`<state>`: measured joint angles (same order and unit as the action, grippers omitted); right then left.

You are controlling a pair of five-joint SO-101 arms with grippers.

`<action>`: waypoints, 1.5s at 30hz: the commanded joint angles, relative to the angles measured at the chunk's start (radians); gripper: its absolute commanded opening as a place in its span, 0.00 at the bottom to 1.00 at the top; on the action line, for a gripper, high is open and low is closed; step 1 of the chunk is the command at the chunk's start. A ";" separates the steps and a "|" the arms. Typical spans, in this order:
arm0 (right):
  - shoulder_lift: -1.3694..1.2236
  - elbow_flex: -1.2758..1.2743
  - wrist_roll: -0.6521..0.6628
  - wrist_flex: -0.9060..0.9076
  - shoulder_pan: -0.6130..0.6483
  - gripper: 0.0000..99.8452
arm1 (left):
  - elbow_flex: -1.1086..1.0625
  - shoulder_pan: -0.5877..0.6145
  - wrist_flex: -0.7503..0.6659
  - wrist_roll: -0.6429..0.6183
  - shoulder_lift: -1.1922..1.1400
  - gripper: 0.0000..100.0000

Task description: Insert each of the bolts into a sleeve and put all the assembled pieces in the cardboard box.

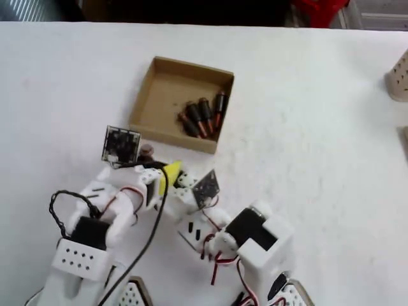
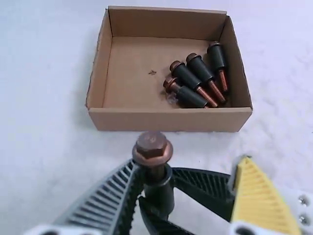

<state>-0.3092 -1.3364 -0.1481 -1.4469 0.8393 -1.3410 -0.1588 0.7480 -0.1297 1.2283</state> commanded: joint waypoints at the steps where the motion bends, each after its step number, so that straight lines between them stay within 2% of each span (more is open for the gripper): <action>1: 0.019 0.005 -0.009 -0.001 -0.004 0.02 | 0.015 -0.010 0.011 0.005 0.007 0.31; 6: 0.019 0.005 -0.009 -0.001 -0.005 0.02 | 0.008 -0.001 0.040 0.015 0.002 0.31; 11: 0.019 0.005 -0.009 -0.001 -0.005 0.02 | 0.008 -0.007 0.155 0.124 0.005 0.31; 20: 0.019 0.005 -0.009 -0.001 -0.005 0.02 | 0.015 -0.001 0.160 0.086 0.005 0.31; 24: 0.019 0.005 -0.009 -0.001 -0.005 0.02 | 0.054 0.005 0.161 0.011 0.007 0.31; 30: 0.019 0.003 -0.009 -0.001 -0.005 0.02 | 0.239 0.147 0.170 -0.123 0.007 0.31; 33: 0.019 0.003 -0.009 -0.001 -0.005 0.02 | 0.331 0.197 0.238 -0.152 0.007 0.31; 38: 0.019 0.003 -0.009 -0.001 -0.005 0.02 | 0.420 0.217 0.342 -0.149 0.007 0.31; 41: 0.019 0.003 -0.009 -0.001 -0.005 0.02 | 0.419 0.219 0.362 -0.143 0.007 0.25; 45: 0.019 0.000 -0.009 -0.001 -0.005 0.02 | 0.396 0.282 0.347 -0.069 0.007 0.04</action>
<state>-0.3092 -1.3410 -0.1511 -1.4454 0.8378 -0.9743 0.0744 1.1055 -0.2447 1.2267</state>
